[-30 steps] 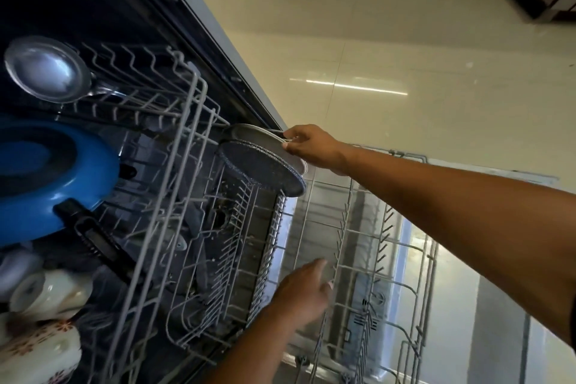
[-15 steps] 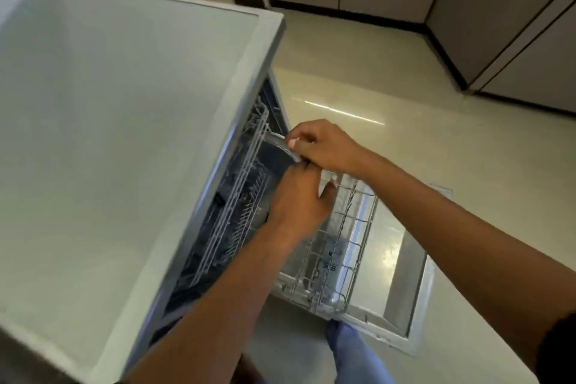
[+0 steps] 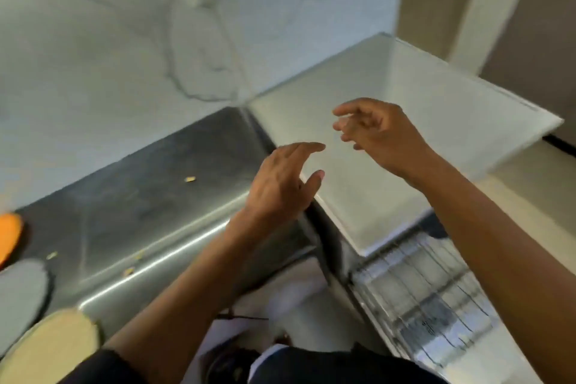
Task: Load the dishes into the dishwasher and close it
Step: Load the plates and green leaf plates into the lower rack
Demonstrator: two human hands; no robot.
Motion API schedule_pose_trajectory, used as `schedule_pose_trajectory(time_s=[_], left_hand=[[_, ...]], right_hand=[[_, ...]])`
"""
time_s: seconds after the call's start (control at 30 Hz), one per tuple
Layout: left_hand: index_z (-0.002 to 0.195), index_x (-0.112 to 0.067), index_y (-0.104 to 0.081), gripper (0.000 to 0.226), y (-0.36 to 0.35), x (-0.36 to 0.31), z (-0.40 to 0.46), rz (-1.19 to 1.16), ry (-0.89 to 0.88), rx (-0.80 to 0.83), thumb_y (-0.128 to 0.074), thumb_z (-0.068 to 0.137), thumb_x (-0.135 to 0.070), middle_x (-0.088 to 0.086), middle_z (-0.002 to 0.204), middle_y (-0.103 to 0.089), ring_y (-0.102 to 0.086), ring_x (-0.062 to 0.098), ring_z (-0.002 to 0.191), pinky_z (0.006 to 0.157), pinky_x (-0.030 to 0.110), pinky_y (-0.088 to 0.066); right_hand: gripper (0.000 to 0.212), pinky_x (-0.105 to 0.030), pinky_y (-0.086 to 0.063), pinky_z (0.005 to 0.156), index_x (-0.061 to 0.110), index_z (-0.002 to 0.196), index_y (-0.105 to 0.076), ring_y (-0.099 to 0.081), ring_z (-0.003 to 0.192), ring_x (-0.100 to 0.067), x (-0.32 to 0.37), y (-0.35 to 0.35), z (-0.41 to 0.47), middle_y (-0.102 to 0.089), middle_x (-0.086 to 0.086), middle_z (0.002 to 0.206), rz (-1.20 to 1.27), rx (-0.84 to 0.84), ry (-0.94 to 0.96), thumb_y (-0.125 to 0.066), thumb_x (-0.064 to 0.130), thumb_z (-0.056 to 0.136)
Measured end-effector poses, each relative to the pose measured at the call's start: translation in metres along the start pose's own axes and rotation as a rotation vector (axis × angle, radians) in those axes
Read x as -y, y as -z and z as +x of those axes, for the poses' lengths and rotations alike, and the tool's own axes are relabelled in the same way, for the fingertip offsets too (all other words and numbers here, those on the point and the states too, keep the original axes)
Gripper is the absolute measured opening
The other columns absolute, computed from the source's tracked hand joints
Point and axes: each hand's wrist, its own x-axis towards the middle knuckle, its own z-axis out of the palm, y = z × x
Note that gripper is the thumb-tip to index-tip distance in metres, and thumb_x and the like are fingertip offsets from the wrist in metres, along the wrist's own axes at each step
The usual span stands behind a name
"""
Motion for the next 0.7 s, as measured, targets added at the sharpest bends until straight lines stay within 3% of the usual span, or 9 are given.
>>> schedule_pose_trajectory(time_s=[0.07,0.17,0.3,0.43,0.53,0.63,0.7], left_hand=[[0.144,-0.027,-0.054,0.049,0.039,0.07,-0.027,0.095,0.174,-0.031,-0.063,0.097,-0.037,-0.006,0.144,-0.059,-0.05,0.018,0.135,0.115,0.033,-0.035],[0.145,-0.027,-0.052,0.053,0.095,0.171,-0.071,0.198,0.413,-0.04,-0.062,0.096,-0.043,-0.001,0.146,-0.056,-0.049,0.022,0.138,0.117,0.036,-0.035],[0.145,-0.025,-0.052,0.054,0.16,0.294,-0.134,0.299,0.773,-0.078,-0.059,0.095,-0.046,0.003,0.15,-0.053,-0.048,0.027,0.139,0.113,0.041,-0.038],[0.139,-0.013,-0.052,0.053,0.204,0.395,-0.192,0.421,1.078,0.041,-0.056,0.094,-0.041,0.015,0.143,-0.055,-0.054,0.038,0.128,0.104,0.051,-0.047],[0.137,-0.009,-0.051,0.051,0.218,0.458,-0.222,0.408,1.234,0.154,-0.059,0.097,-0.039,0.018,0.142,-0.051,-0.051,0.043,0.129,0.105,0.054,-0.043],[0.143,-0.01,-0.046,0.056,0.223,0.511,-0.242,0.385,1.32,0.253,-0.06,0.097,-0.038,0.018,0.144,-0.047,-0.046,0.044,0.132,0.109,0.056,-0.038],[0.139,-0.008,-0.047,0.052,0.221,0.539,-0.25,0.416,1.323,0.242,-0.061,0.096,-0.033,0.019,0.138,-0.049,-0.049,0.045,0.127,0.101,0.053,-0.042]], right_hand=[[0.02,-0.047,-0.057,0.099,0.033,0.116,-0.072,-0.072,0.097,-0.011,0.025,-0.064,0.02,-0.076,0.008,0.102,-0.018,0.08,0.055,-0.07,0.032,0.096],[0.025,-0.038,-0.055,0.103,0.044,0.115,-0.07,-0.071,0.099,0.002,0.052,-0.145,0.042,-0.075,0.015,0.108,-0.008,0.188,0.101,-0.075,0.033,0.093],[0.035,-0.041,-0.053,0.107,0.038,0.127,-0.067,-0.07,0.111,-0.008,0.086,-0.237,0.061,-0.072,0.005,0.123,-0.021,0.334,0.123,-0.073,0.03,0.093],[0.037,-0.031,-0.056,0.093,0.031,0.131,-0.066,-0.068,0.111,-0.008,0.114,-0.317,0.076,-0.071,0.003,0.123,-0.05,0.457,0.149,-0.071,0.026,0.095],[0.039,-0.038,-0.056,0.098,0.034,0.133,-0.063,-0.066,0.112,-0.008,0.126,-0.363,0.083,-0.069,0.007,0.121,-0.07,0.535,0.149,-0.07,0.033,0.095],[0.04,-0.037,-0.052,0.102,0.037,0.135,-0.061,-0.064,0.113,-0.006,0.131,-0.403,0.091,-0.067,0.01,0.121,-0.101,0.588,0.161,-0.069,0.038,0.095],[0.041,-0.036,-0.051,0.103,0.038,0.136,-0.06,-0.063,0.116,-0.008,0.134,-0.425,0.095,-0.066,0.01,0.122,-0.101,0.609,0.153,-0.068,0.04,0.096]])
